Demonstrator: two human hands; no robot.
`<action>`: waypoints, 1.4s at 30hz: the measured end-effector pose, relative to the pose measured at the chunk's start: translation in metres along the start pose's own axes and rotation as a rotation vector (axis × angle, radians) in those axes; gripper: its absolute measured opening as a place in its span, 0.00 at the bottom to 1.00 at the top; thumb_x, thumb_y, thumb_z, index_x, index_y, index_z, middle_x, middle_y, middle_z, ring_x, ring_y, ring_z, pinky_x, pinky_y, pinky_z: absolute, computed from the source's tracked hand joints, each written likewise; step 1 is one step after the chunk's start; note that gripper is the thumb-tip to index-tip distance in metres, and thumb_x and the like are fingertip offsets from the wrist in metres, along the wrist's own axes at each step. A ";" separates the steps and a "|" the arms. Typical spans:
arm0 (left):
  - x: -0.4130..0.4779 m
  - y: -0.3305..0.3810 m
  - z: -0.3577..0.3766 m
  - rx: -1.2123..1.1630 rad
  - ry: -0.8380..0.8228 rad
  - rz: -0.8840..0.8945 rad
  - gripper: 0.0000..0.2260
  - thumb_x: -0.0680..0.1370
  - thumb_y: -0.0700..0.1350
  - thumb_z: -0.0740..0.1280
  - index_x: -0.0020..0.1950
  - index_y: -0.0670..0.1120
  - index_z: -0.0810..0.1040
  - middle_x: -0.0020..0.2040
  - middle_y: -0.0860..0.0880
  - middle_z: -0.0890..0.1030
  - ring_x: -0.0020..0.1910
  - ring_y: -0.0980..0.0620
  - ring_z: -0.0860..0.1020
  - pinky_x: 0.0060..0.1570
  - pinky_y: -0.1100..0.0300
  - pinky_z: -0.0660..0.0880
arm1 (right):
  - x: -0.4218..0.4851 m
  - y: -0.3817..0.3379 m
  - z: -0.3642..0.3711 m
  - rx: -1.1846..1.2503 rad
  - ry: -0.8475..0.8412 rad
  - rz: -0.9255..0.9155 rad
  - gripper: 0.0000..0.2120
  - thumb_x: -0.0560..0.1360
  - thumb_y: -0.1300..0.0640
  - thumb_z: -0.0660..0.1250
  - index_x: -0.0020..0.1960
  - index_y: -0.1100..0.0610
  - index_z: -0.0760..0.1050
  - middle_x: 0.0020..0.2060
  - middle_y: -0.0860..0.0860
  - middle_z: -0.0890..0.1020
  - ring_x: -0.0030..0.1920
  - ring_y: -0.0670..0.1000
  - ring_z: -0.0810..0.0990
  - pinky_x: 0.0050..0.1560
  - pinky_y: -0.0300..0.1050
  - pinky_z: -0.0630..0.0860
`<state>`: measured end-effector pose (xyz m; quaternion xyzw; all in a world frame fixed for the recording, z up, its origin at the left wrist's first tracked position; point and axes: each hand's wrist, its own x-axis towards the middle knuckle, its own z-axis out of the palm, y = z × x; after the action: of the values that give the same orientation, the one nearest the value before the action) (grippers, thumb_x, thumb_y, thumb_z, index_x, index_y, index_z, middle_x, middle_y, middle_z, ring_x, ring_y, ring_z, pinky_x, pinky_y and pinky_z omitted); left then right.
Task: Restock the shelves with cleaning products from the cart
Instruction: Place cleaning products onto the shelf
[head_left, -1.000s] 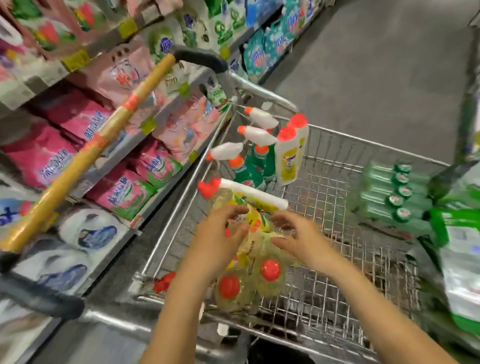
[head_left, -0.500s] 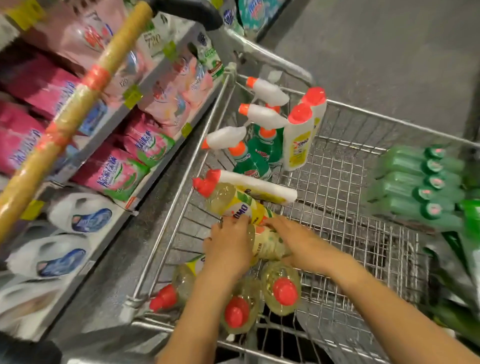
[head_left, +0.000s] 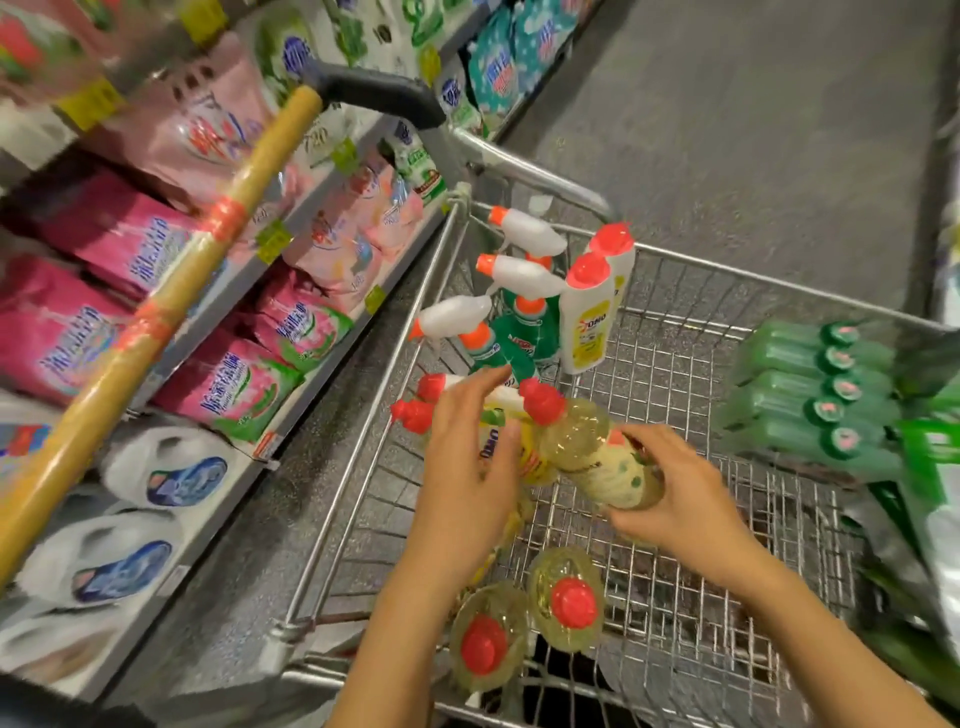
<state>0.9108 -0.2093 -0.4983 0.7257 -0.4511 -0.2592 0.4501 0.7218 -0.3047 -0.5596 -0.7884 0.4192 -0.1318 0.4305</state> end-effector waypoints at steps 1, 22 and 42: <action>0.001 0.006 -0.003 -0.122 0.026 0.005 0.16 0.81 0.41 0.61 0.68 0.54 0.70 0.65 0.57 0.71 0.65 0.64 0.69 0.60 0.72 0.68 | -0.003 -0.006 -0.007 0.086 0.059 0.010 0.33 0.60 0.58 0.80 0.58 0.39 0.69 0.51 0.38 0.75 0.51 0.37 0.75 0.51 0.34 0.76; -0.031 0.102 0.029 -0.926 -0.277 -0.244 0.29 0.72 0.60 0.61 0.70 0.50 0.69 0.61 0.48 0.80 0.59 0.51 0.79 0.53 0.56 0.79 | -0.052 -0.121 -0.065 0.625 0.249 -0.214 0.44 0.56 0.52 0.78 0.70 0.50 0.67 0.57 0.49 0.78 0.57 0.46 0.79 0.54 0.38 0.77; -0.186 0.141 -0.029 -0.850 -0.634 0.148 0.19 0.67 0.48 0.74 0.58 0.51 0.77 0.50 0.49 0.85 0.49 0.53 0.83 0.43 0.62 0.79 | -0.282 -0.204 -0.018 0.614 0.818 -0.306 0.21 0.67 0.58 0.74 0.60 0.51 0.78 0.53 0.49 0.85 0.53 0.47 0.83 0.48 0.37 0.78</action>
<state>0.7890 -0.0584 -0.3648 0.3318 -0.4701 -0.5933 0.5629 0.6507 -0.0398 -0.3448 -0.5623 0.3753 -0.6065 0.4186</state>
